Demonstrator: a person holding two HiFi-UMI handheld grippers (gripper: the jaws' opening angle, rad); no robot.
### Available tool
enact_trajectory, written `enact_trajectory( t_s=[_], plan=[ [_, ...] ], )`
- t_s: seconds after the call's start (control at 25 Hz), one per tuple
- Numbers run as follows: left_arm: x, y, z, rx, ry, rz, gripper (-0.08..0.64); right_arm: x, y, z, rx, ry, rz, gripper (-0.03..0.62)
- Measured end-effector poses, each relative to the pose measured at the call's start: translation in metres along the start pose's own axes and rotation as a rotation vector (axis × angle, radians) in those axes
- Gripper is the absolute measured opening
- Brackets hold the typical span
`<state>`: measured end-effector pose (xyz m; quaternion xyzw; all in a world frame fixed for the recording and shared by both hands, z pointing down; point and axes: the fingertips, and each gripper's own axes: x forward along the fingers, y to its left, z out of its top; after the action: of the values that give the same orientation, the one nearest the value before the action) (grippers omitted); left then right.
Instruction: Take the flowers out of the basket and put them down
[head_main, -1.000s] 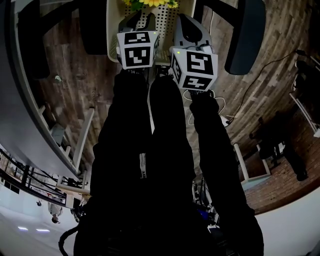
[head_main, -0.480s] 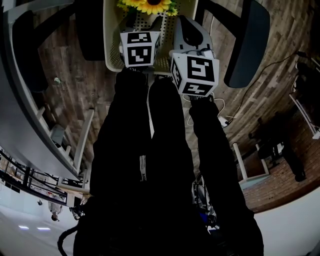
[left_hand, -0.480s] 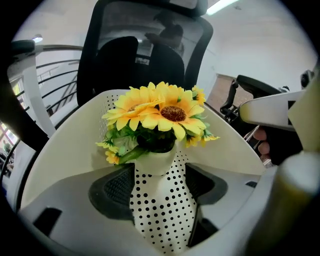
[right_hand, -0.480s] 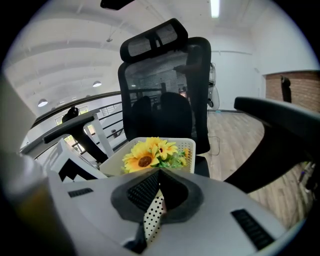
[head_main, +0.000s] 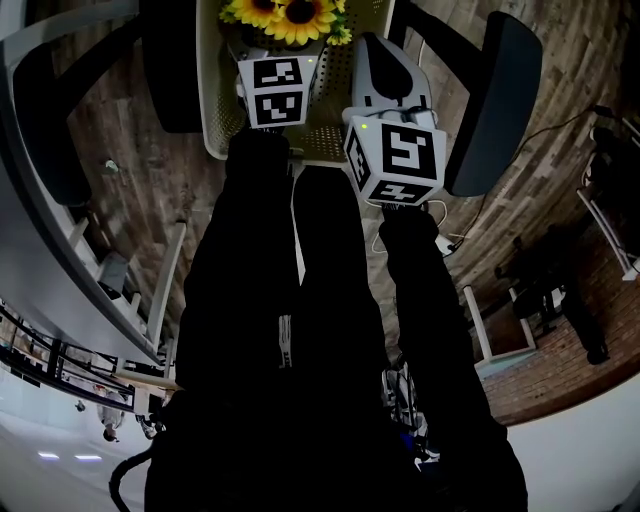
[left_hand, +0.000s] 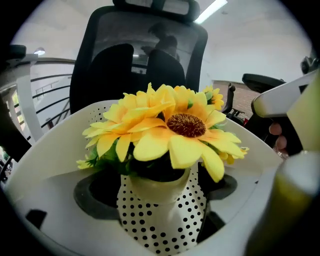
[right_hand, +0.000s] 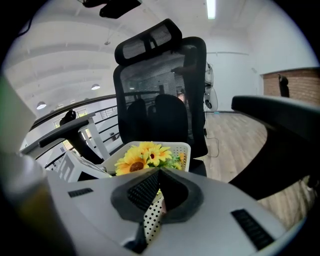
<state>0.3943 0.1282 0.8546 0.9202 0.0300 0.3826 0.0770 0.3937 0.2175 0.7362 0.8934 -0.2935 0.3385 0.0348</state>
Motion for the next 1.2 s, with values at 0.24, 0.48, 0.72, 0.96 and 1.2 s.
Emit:
enact_trajectory(
  t_s=[0.24,0.48,0.72,0.96,1.2],
  plan=[
    [0.017,-0.003,0.005,0.041,-0.043,-0.010,0.483,-0.002,-0.001,-0.002,0.006,-0.010,0.007,0.012],
    [0.034,0.001,0.010,0.077,-0.036,0.008,0.482,-0.005,-0.008,-0.004,0.013,-0.015,0.010,0.012],
    [0.043,0.002,0.017,0.081,-0.134,-0.011,0.483,-0.006,-0.012,-0.005,0.015,-0.029,0.017,0.012],
    [0.040,0.002,0.018,0.074,-0.239,-0.018,0.486,-0.008,-0.012,-0.010,0.014,-0.032,0.021,0.012],
    [0.039,0.005,0.021,0.078,-0.301,-0.020,0.488,-0.006,-0.011,-0.011,0.006,-0.044,0.019,0.012]
  ],
)
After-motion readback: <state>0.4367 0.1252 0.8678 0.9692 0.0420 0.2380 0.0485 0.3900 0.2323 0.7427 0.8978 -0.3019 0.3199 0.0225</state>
